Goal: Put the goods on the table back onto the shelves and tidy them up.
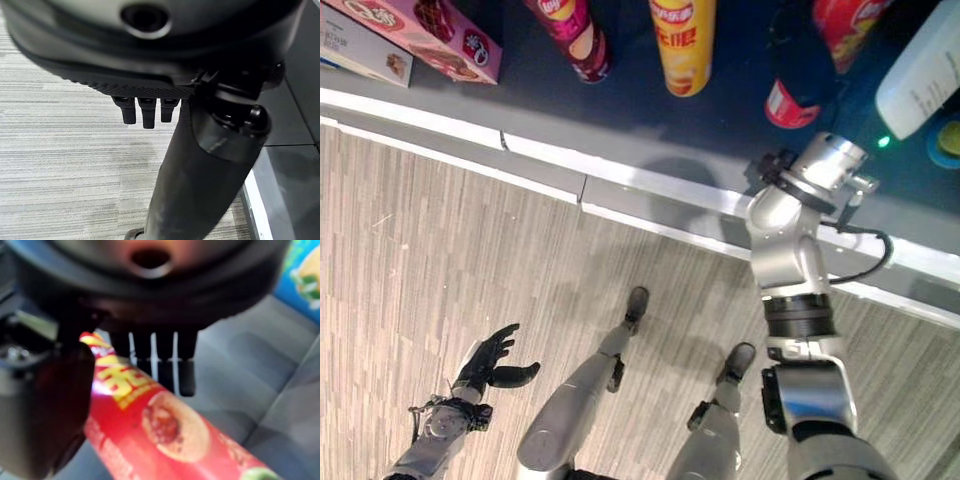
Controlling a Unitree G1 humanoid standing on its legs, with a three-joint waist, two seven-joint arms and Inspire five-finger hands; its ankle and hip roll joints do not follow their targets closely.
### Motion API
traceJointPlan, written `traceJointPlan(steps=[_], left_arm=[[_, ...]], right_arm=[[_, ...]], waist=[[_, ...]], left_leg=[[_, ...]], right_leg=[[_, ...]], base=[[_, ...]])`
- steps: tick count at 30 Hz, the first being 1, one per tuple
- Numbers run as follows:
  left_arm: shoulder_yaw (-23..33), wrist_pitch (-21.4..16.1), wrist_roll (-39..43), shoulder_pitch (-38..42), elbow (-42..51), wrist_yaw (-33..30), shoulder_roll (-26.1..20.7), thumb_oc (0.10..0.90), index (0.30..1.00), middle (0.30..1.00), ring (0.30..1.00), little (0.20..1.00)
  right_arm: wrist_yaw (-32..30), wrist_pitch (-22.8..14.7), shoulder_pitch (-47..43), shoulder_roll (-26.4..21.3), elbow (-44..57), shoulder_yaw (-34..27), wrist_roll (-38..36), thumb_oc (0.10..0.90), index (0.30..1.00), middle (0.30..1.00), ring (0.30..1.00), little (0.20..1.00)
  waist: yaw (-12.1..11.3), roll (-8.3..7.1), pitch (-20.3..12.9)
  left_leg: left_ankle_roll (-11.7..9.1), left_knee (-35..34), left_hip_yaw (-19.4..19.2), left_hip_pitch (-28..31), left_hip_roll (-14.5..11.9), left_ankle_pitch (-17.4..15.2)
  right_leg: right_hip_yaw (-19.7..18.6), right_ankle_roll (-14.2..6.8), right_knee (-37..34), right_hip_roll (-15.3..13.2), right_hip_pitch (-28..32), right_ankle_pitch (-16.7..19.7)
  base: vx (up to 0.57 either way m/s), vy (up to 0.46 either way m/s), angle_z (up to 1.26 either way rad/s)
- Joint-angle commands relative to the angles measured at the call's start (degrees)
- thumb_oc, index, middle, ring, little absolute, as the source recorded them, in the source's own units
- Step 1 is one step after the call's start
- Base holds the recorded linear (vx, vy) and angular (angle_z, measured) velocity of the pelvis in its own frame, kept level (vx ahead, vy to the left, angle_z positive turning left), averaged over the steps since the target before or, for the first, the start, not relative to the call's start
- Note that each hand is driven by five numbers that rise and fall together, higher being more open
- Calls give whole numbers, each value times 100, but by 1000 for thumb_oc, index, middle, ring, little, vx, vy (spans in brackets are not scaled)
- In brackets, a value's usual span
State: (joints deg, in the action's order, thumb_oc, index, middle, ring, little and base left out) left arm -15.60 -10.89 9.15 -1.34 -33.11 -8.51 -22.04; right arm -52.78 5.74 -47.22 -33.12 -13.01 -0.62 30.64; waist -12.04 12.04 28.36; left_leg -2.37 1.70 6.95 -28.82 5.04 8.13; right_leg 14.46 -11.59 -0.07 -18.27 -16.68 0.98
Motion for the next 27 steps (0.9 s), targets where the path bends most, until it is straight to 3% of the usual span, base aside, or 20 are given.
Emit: traceJointPlan(steps=[1,13,15,17,18,19,27], left_arm=[[-193,-100,121,-150,81,-206,-330,800,900,900,900,900],[-125,-63,78,-162,10,-267,-318,800,900,900,900,900],[-122,-62,78,-162,1,-278,-315,800,900,900,900,900],[-134,-64,79,-143,8,-308,-314,800,900,900,900,900],[-138,-59,78,-140,2,-308,-310,800,900,900,900,900],[-140,-59,75,-139,0,-312,-309,800,900,900,900,900],[-156,-48,73,-96,-22,-341,-311,800,900,900,900,900]], right_arm=[[-487,-249,-460,-831,458,18,185,400,300,300,300,300],[-340,-413,-159,-386,574,130,99,400,300,300,300,300],[-326,-431,-157,-353,568,156,76,547,521,521,521,521],[-337,-449,-141,-309,550,178,43,739,808,808,808,808],[-335,-456,-142,-304,540,188,39,750,825,825,825,825],[-337,-462,-142,-302,531,200,33,800,900,900,900,900],[-348,-472,-77,-214,492,257,-6,800,900,900,900,900]], waist=[[-90,535,-285],[-14,460,-230],[-10,452,-216],[-2,441,-203],[0,438,-200],[5,431,-199],[40,404,-158]], left_leg=[[-184,364,77,-141,-387,-547],[-175,435,52,-154,-403,-582],[-178,433,48,-154,-410,-577],[-177,441,55,-165,-411,-580],[-176,452,57,-169,-410,-583],[-177,464,55,-175,-409,-587],[-181,505,24,-181,-430,-602]], right_leg=[[-110,52,925,-221,-529,-132],[-100,88,1003,-213,-547,-158],[-98,90,1006,-214,-556,-153],[-106,100,1028,-210,-576,-160],[-112,104,1044,-209,-584,-166],[-115,105,1051,-211,-588,-168],[-129,109,1090,-208,-617,-166]], base=[[0,0,0],[0,0,0],[0,0,0],[0,0,0],[0,0,0],[0,0,0],[0,0,0]])
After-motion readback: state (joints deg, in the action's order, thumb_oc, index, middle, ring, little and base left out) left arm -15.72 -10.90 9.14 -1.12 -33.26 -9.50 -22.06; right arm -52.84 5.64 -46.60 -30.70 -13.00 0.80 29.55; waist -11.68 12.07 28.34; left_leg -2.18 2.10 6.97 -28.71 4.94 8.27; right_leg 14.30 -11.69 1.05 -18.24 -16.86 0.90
